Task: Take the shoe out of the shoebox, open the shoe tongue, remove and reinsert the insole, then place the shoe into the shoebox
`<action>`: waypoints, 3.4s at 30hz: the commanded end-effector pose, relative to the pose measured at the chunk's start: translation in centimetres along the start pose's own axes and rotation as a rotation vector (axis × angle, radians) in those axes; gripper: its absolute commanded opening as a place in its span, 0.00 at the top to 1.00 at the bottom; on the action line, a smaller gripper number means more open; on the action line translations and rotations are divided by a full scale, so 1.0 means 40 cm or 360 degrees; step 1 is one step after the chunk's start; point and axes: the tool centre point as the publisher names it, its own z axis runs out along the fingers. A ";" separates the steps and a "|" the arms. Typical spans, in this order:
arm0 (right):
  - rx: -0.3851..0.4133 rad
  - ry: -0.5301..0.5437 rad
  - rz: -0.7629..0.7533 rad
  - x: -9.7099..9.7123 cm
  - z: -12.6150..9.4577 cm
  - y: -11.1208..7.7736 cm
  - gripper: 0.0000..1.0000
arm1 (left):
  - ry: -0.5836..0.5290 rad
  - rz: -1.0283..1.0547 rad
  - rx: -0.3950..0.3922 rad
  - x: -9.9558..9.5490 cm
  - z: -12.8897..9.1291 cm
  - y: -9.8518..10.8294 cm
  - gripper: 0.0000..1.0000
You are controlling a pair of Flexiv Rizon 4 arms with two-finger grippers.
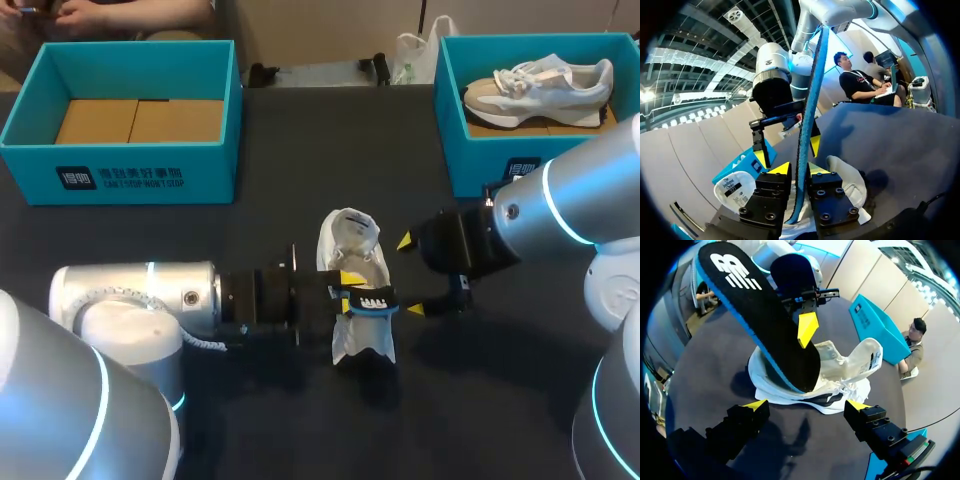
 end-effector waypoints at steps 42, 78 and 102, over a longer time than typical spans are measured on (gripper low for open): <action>0.0000 -0.0001 0.0000 0.002 -0.003 0.000 0.00 | 0.0079 0.0035 -0.0125 0.005 -0.011 0.097 0.73; 0.0000 -0.0001 0.0000 0.002 -0.003 0.000 0.00 | 0.0018 0.0100 -0.0088 -0.012 0.005 0.119 1.00; 0.0000 -0.0001 0.0000 0.002 -0.003 0.000 0.00 | 0.0061 0.0142 -0.0032 0.015 -0.014 0.036 1.00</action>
